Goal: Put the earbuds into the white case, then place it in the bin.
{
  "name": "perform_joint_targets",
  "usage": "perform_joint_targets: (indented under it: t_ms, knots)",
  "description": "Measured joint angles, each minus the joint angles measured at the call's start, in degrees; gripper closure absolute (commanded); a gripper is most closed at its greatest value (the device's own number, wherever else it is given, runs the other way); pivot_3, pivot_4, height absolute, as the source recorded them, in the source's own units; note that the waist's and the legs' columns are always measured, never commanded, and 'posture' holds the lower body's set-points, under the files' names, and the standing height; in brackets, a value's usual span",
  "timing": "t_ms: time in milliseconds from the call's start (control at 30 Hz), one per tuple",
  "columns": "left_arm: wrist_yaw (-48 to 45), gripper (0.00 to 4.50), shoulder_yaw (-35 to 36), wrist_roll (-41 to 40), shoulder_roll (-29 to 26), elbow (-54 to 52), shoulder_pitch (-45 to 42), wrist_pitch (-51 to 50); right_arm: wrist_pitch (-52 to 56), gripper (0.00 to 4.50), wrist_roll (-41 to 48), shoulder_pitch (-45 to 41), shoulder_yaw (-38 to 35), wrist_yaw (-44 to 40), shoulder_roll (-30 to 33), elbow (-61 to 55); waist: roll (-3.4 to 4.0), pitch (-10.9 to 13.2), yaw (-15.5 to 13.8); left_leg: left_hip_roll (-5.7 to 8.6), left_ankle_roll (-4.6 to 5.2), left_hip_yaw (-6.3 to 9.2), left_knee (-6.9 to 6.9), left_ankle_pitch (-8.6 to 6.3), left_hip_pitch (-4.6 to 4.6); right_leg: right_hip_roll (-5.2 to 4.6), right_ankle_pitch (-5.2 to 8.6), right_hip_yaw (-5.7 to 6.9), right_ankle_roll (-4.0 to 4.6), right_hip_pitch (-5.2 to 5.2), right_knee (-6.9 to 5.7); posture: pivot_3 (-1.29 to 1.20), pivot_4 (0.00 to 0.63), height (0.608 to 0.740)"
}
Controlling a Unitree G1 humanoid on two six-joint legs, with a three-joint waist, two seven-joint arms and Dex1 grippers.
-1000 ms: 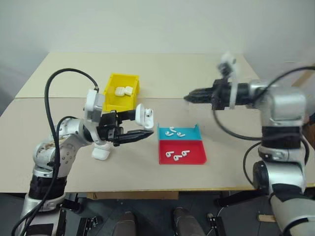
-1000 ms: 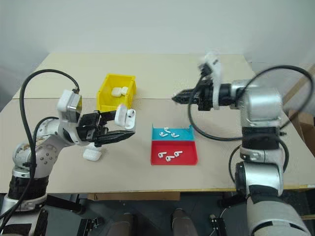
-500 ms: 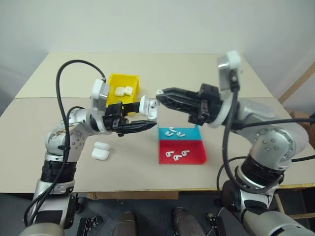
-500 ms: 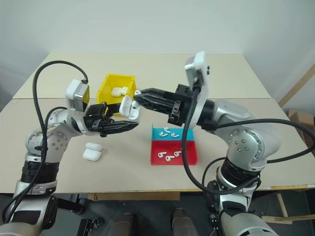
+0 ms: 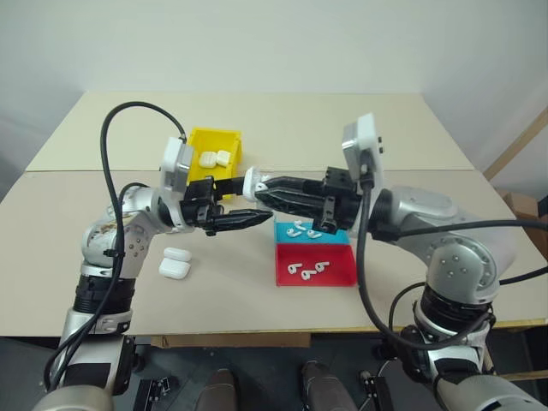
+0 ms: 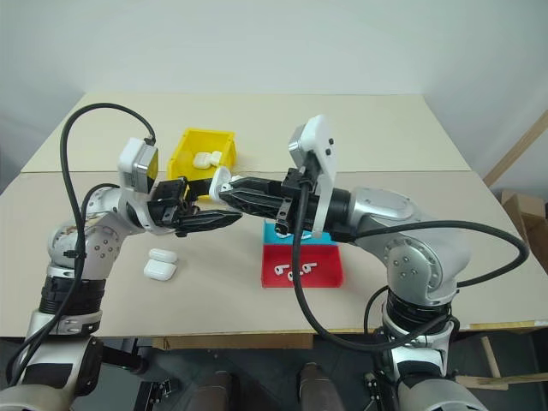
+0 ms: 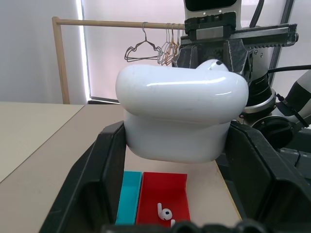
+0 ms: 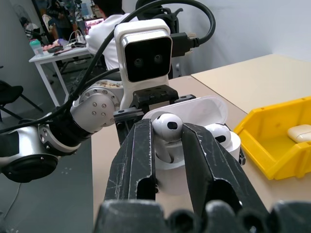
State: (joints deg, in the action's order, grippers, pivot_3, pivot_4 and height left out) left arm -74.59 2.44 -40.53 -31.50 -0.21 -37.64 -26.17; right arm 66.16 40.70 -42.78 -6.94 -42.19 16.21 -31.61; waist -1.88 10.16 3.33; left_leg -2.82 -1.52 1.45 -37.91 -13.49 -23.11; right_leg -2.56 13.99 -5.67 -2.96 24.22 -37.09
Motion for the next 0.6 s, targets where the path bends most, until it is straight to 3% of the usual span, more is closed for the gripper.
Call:
perform_joint_targets:
  t_ms: [33,267,600]
  knots:
    - [0.0,1.73,0.0,0.0,0.0,0.0,0.0,0.0,-0.6,3.87,0.3,0.1,0.3,0.1,0.4,0.1,0.0,0.0,0.0,0.0,0.0,0.0,0.0,0.0,0.0,0.0,0.0,0.0,0.0,0.0,0.0,0.0,0.15,0.74]
    - [0.5,1.73,0.0,0.1,0.0,0.0,0.1,-0.1,-2.4,1.61,2.8,0.6,1.6,0.7,3.2,0.2,0.0,0.0,0.0,0.0,0.0,0.01,0.0,0.0,0.0,0.0,0.0,0.0,0.0,0.0,0.0,0.0,0.15,0.74]
    - [0.9,1.73,0.0,0.1,0.1,-0.1,0.1,-0.1,-0.4,1.61,12.0,0.4,0.7,2.2,10.0,0.1,0.0,0.0,-0.1,0.0,0.0,0.01,0.0,0.0,-0.02,0.0,0.0,0.0,0.0,0.0,0.03,0.0,0.15,0.74]
